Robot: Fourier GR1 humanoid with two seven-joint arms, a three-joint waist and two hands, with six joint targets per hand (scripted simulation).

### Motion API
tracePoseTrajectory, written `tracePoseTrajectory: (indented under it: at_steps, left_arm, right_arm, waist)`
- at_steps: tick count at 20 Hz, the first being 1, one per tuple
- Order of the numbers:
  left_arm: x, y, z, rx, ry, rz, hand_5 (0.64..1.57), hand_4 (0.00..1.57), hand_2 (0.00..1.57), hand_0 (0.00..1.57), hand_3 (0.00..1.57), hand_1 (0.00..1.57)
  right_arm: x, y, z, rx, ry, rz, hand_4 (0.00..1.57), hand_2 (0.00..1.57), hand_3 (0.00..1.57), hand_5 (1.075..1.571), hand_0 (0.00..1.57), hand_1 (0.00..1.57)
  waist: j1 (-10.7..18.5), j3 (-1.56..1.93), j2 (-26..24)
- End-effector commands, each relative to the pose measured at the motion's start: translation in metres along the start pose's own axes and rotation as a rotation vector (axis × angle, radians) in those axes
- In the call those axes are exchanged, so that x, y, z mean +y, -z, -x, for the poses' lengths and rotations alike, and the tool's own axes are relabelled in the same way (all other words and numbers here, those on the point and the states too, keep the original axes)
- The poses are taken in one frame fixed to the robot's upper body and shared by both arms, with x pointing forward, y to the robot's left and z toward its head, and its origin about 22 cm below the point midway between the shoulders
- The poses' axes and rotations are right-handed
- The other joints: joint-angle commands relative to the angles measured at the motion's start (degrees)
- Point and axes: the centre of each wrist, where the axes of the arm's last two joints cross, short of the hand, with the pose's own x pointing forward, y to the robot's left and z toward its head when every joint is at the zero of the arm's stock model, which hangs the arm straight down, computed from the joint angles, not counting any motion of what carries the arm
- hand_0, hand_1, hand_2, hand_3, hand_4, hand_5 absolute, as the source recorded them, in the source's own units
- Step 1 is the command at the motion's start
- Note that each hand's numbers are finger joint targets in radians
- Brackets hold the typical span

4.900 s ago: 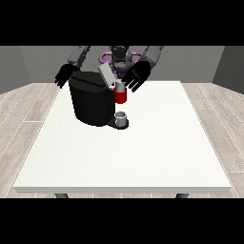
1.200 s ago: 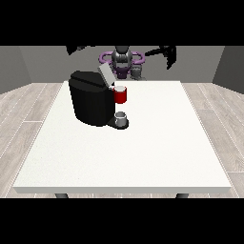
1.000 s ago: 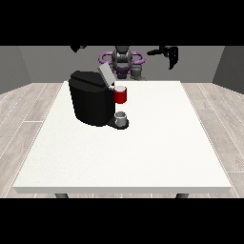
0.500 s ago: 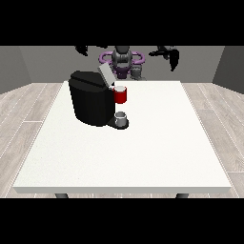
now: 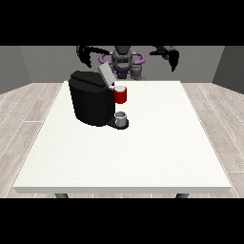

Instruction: Insert the coffee pod into the coffee machine and close the lid

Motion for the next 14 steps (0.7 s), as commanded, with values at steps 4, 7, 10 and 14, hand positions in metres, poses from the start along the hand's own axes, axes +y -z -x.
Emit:
tracePoseTrajectory:
  at_steps: [4, 7, 10, 14]
  left_arm:
    - [0.018, -0.015, -0.018, -0.069, 0.027, -0.042, 1.571, 0.0, 0.0, 0.0, 0.0, 0.0]
    - [0.013, -0.006, -0.035, -0.056, 0.031, -0.045, 1.571, 0.0, 0.0, 0.0, 0.0, 0.0]
    - [0.006, -0.017, -0.016, -0.055, 0.037, -0.063, 1.571, 0.0, 0.0, 0.0, 0.0, 0.0]
    - [0.019, -0.027, -0.024, -0.106, 0.049, -0.063, 1.571, 0.0, 0.0, 0.0, 0.0, 0.0]
  right_arm:
    - [0.009, 0.027, -0.015, -0.07, 0.003, -0.049, 0.0, 0.0, 0.0, 1.571, 0.0, 0.0]
    - [0.021, 0.037, -0.017, -0.079, 0.007, -0.053, 0.0, 0.0, 0.0, 1.571, 0.0, 0.0]
    - [0.038, 0.04, -0.021, -0.067, -0.028, -0.096, 0.0, 0.0, 0.0, 1.571, 0.0, 0.0]
    - [0.018, 0.048, -0.021, -0.093, -0.055, -0.1, 0.0, 0.0, 0.0, 1.571, 0.0, 0.0]
  waist:
    - [-2.21, -0.01, 5.87]
    - [-2.18, -0.01, 7.3]
    - [-3.31, -0.02, 7.29]
    - [-2.87, -0.02, 8.72]
